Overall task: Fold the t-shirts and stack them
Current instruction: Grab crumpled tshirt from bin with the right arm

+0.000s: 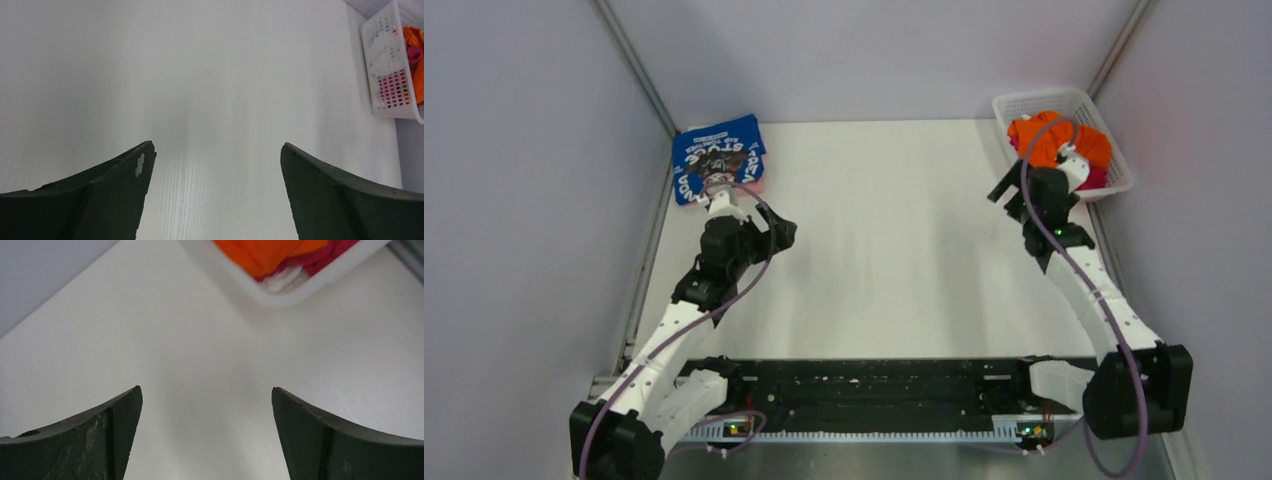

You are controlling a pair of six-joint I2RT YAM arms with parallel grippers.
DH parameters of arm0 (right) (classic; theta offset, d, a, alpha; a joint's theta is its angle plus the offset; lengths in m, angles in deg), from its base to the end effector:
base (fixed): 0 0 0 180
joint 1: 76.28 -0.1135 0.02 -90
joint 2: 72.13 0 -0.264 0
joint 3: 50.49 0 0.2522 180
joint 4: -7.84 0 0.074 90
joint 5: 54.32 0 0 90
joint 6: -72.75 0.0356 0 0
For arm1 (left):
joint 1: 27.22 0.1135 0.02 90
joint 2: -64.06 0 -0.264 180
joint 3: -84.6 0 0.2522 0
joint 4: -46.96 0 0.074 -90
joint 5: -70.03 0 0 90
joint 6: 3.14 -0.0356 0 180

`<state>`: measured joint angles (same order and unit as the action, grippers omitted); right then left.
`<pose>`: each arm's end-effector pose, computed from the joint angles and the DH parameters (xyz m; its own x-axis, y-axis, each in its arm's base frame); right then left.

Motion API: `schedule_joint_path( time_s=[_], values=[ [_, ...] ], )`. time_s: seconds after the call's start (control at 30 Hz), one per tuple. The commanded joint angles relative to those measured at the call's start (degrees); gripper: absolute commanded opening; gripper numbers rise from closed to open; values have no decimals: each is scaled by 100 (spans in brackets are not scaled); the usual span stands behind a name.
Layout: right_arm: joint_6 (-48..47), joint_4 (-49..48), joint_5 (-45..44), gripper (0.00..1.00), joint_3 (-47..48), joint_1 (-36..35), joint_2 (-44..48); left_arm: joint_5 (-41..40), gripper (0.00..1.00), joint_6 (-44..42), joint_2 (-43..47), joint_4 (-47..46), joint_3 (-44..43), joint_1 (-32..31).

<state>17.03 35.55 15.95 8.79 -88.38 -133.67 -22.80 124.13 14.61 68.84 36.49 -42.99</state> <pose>0.2365 0.0384 0.2819 -0.3537 0.4664 -0.8108 0.3484 0.8701 0.3486 0.1941 -0.0530 0.2650 -0.4399 -0.5043 -0.7431 -0.0485 0.8396 -0.5410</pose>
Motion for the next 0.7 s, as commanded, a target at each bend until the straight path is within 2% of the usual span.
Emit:
schedule_joint_path(
  time_s=[0.0,0.17,0.37,0.57,0.67],
  values=[
    [-810,-571,562,99,1340,1268,-1017,-41,99,-189,-214,-169,-412,-11],
    [-1069,-49,1125,96,3165,2143,-2934,30,99,-316,-491,-313,-461,-5],
    [-1437,738,1276,91,5112,2282,-4830,-24,99,-362,-754,-230,-596,-5],
    [-1258,828,903,84,5820,2291,-5728,-44,99,-368,-873,-74,-710,-5],
    [-1398,633,937,74,5923,2291,-5895,-59,99,-350,-854,-26,-714,-5]
  ],
)
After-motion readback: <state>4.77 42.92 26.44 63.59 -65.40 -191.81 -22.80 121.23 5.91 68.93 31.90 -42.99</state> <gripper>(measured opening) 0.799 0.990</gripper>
